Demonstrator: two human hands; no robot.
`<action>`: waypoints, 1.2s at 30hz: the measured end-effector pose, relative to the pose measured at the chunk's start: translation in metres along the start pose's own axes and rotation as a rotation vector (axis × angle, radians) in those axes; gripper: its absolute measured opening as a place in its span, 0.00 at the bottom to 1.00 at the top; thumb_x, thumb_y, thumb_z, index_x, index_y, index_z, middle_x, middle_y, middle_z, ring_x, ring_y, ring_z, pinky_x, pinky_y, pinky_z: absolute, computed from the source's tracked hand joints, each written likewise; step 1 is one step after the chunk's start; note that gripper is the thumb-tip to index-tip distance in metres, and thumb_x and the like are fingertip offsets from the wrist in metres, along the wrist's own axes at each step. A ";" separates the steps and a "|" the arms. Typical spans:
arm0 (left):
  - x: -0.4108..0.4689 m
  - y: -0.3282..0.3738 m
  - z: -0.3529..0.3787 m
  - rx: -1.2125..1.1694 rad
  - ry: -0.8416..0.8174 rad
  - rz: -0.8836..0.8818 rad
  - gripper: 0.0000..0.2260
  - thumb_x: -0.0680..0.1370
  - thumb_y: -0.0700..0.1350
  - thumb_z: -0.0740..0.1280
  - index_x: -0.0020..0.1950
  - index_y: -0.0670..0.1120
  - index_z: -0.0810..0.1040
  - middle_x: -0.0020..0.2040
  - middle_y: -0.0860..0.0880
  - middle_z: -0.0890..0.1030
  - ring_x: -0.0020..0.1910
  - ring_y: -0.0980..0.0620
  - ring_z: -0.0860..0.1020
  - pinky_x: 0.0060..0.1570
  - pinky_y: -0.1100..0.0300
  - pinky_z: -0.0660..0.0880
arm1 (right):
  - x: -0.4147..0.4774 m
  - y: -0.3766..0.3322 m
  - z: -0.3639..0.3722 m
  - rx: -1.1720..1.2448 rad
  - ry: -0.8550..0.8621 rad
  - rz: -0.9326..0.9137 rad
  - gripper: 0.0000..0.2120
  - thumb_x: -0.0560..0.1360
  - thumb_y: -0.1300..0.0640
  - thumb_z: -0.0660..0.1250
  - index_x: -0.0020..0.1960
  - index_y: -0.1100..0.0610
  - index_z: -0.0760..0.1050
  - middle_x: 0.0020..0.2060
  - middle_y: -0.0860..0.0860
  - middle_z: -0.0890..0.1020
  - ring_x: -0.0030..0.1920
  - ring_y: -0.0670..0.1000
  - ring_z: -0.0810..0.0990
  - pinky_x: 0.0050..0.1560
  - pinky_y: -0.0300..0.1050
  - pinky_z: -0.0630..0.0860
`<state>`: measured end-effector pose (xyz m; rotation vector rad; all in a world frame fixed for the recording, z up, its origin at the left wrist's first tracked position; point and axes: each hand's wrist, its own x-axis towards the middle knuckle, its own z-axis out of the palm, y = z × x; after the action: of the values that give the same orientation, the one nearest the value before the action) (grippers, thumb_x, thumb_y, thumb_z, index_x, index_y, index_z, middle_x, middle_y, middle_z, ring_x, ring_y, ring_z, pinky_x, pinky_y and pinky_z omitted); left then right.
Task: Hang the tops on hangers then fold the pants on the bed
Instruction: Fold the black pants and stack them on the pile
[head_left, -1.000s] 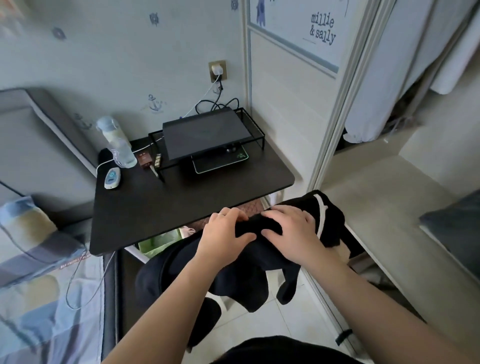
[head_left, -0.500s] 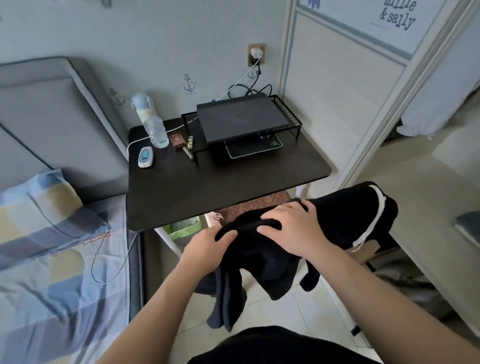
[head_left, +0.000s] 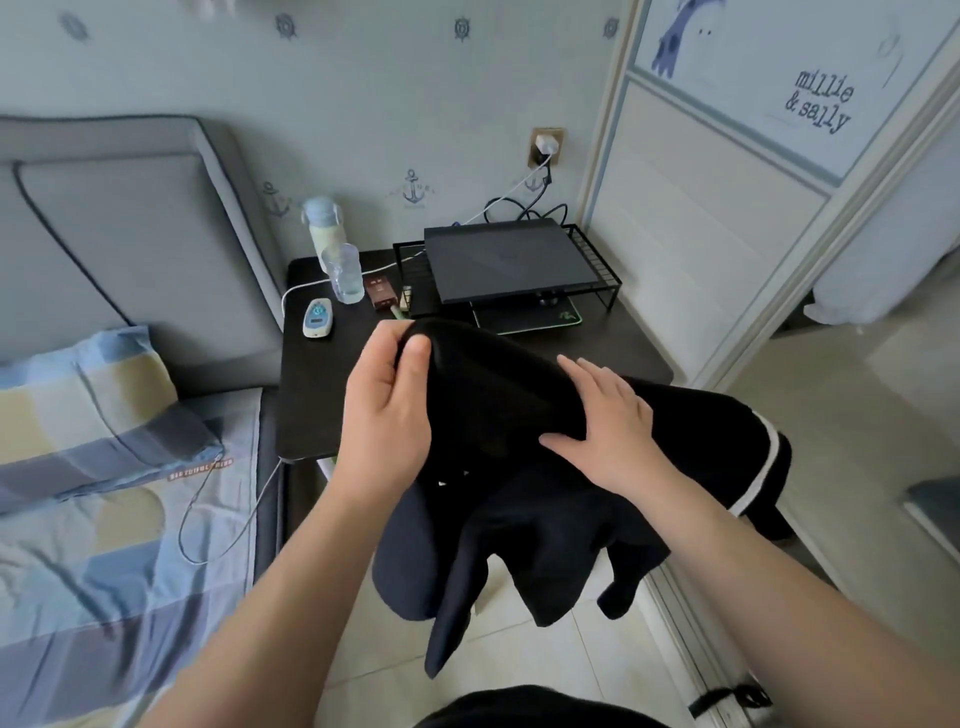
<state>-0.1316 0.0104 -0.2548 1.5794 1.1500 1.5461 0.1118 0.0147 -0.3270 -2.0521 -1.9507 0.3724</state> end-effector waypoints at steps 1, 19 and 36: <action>0.007 0.009 -0.004 -0.022 0.034 0.028 0.10 0.84 0.47 0.58 0.46 0.58 0.75 0.40 0.61 0.75 0.41 0.62 0.72 0.45 0.69 0.69 | 0.005 -0.004 -0.004 -0.014 0.033 0.008 0.40 0.73 0.39 0.71 0.78 0.38 0.54 0.77 0.43 0.61 0.79 0.53 0.57 0.76 0.60 0.56; 0.008 0.102 -0.029 0.132 0.228 -0.014 0.15 0.74 0.64 0.64 0.58 0.61 0.72 0.49 0.60 0.82 0.50 0.61 0.81 0.50 0.57 0.76 | 0.004 -0.141 -0.220 0.180 0.527 -0.624 0.15 0.70 0.67 0.64 0.53 0.53 0.81 0.40 0.45 0.80 0.43 0.58 0.80 0.39 0.50 0.76; -0.090 0.219 -0.303 0.611 0.760 -0.076 0.23 0.69 0.73 0.62 0.64 0.71 0.68 0.57 0.62 0.72 0.51 0.65 0.76 0.45 0.64 0.71 | -0.130 -0.462 -0.223 0.266 -0.120 -1.126 0.04 0.74 0.58 0.67 0.41 0.56 0.73 0.37 0.51 0.80 0.38 0.53 0.79 0.37 0.47 0.73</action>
<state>-0.3912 -0.2011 -0.0653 1.2621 2.2369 1.9193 -0.2383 -0.1004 0.0531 -0.5734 -2.5604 0.4308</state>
